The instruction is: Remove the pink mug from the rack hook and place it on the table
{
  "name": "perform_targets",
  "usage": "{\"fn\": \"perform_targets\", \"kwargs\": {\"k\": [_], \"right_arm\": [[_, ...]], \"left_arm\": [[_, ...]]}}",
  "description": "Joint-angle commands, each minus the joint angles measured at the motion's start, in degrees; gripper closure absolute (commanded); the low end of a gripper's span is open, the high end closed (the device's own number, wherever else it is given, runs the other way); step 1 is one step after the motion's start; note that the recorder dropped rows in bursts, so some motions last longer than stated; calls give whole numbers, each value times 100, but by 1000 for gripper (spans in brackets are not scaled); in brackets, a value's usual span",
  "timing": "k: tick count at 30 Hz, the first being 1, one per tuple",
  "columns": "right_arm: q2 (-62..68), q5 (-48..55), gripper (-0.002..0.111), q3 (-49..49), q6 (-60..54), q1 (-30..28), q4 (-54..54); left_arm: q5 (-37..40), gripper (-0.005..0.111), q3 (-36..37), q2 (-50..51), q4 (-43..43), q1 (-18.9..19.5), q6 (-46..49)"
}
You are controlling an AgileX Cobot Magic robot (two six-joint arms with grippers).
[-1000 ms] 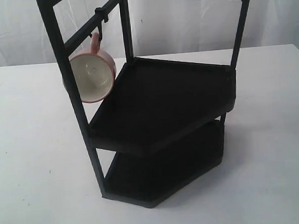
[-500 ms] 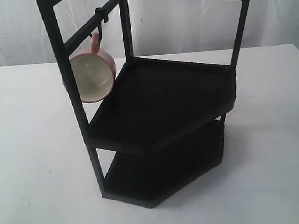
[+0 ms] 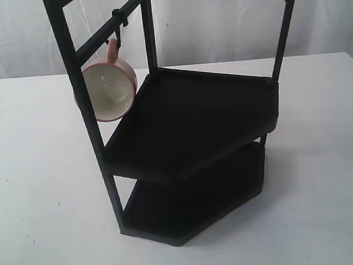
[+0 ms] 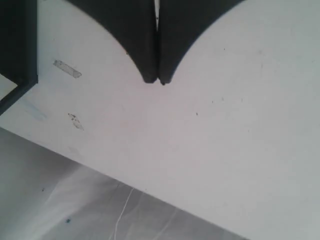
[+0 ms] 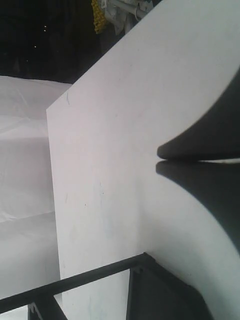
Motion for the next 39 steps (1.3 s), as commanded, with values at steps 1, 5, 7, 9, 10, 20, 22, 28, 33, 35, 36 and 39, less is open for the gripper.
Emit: {"fn": "perform_targets", "kwargs": {"k": [1, 5, 7, 9, 10, 20, 22, 28, 33, 35, 36, 39], "right_arm": [[-24, -45, 108, 22, 33, -58, -37], [-24, -45, 108, 22, 33, -58, -37], [-24, -45, 108, 22, 33, -58, -37], [-24, -45, 108, 22, 33, -58, -37], [-24, -45, 108, 22, 33, -58, -37], [-24, -45, 108, 22, 33, -58, -37], [-24, -45, 108, 22, 33, -58, -37], [-24, -45, 108, 22, 33, -58, -37], [-24, -45, 108, 22, 33, -58, -37], [-24, -45, 108, 22, 33, -58, -37], [-24, -45, 108, 22, 33, -58, -37], [-24, -45, 108, 22, 73, -58, -38]], "left_arm": [[313, 107, 15, -20, -283, 6, -126], [200, 107, 15, -20, -2087, 6, -79], [-418, 107, 15, -20, -2096, 6, 592], [-541, 107, 15, -20, -2087, 6, 926], [-541, 107, 15, -20, -2087, 6, 1033], [-1350, 107, -912, 1439, -1899, 6, 1412], [-1406, 107, -1253, 1739, -1693, 6, 1412], [-1156, 107, -2028, 2804, -1197, 6, 1412], [-709, 107, -2036, 3474, -913, -30, 1582], [-697, 107, -2036, 3719, -673, -187, 1700], [-722, 107, -2036, 3808, -564, -286, 1782], [-875, 107, -2036, 4152, -87, -741, 1928]]}}
